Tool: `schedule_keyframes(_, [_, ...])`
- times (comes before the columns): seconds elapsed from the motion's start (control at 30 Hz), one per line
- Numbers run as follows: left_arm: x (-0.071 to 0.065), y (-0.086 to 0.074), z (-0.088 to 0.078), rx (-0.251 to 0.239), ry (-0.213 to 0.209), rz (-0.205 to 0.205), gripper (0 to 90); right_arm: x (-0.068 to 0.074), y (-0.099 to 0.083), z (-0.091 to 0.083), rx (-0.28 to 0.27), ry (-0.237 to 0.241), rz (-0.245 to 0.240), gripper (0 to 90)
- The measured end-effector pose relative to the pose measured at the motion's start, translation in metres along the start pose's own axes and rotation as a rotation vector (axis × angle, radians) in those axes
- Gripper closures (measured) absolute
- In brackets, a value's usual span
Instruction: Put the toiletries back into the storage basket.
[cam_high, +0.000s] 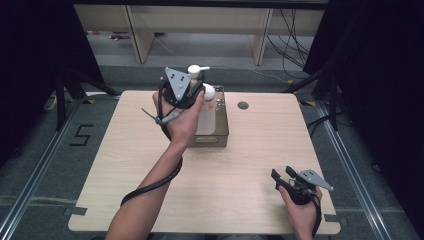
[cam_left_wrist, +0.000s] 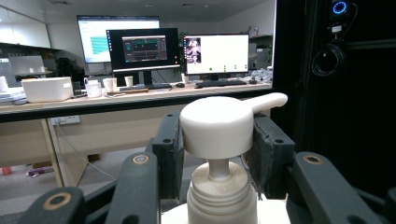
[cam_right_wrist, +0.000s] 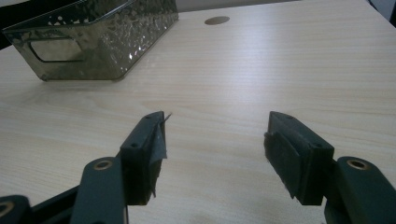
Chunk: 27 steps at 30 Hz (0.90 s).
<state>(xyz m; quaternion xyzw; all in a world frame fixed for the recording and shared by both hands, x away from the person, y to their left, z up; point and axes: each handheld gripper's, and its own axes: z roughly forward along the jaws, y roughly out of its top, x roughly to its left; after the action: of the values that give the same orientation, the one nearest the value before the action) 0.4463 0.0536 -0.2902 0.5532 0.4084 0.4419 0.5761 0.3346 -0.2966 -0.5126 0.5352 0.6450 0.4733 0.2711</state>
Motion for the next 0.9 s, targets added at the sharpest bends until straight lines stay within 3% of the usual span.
schedule_keyframes(0.7, [0.002, -0.011, 0.010, 0.039, 0.015, -0.010, 58.8, 0.000, 0.000, 0.000, -0.003, 0.002, -0.003, 38.9])
schedule_keyframes(0.73, [0.002, -0.012, 0.010, 0.039, 0.016, -0.009, 58.8, -0.001, 0.000, 0.001, -0.007, -0.005, -0.021, 38.9])
schedule_keyframes(0.9, [0.002, -0.014, 0.012, 0.046, 0.018, -0.006, 58.8, 0.000, 0.000, 0.000, 0.001, 0.003, -0.005, 38.8])
